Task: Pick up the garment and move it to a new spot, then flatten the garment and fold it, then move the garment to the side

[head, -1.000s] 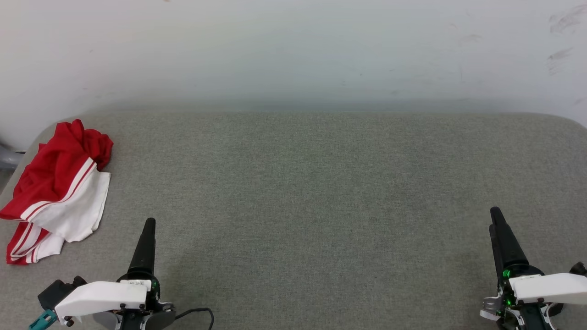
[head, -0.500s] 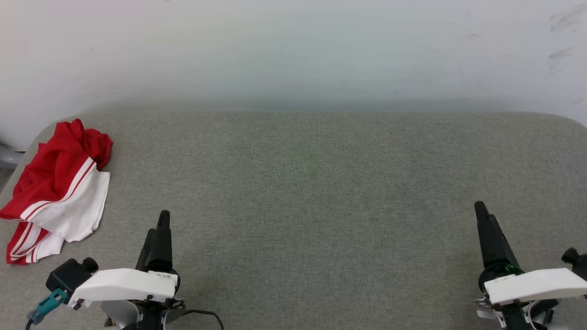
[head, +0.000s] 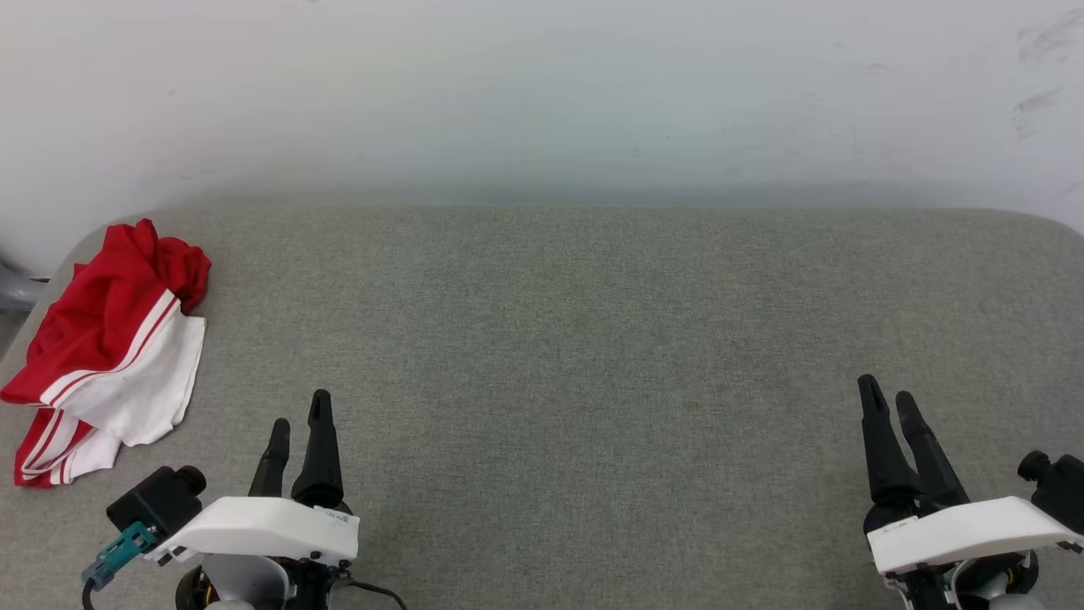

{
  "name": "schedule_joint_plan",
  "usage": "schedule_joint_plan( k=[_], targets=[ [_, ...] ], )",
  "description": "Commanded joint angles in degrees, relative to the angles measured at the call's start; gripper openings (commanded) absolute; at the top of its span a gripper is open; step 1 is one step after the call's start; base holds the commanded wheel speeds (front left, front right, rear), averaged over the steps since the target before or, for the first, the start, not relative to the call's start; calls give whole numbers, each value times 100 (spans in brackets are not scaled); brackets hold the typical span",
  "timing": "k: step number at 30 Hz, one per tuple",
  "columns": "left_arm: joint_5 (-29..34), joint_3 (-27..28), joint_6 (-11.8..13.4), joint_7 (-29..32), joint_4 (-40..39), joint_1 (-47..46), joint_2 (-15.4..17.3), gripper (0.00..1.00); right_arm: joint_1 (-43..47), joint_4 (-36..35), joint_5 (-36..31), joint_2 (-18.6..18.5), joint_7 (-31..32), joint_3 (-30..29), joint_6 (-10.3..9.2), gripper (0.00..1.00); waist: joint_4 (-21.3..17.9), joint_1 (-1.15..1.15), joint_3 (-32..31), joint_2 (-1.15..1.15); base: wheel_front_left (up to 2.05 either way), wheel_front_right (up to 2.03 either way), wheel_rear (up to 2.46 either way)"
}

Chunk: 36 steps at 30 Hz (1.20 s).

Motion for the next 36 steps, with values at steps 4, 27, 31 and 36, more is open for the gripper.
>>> schedule_joint_plan(
  k=[4,27,31,36],
  targets=[
    [438,-59,66,-113,-121,-10,14,100,3,-114,-439,5,-111,38,1,100,6,-1,-2,0,0,0,0],
    [2074,-426,362,-475,-259,83,144,100,112,-185,-2278,9,-475,112,0,100,26,-1,-2,0,0,0,0],
    [2300,-485,405,-532,-283,93,161,100,129,-203,-2522,10,-532,108,0,100,25,-1,-3,0,0,0,0],
    [2565,-534,460,-599,-305,117,171,100,161,-225,-2800,11,-600,85,0,100,28,-1,-8,0,0,0,0]
  ],
)
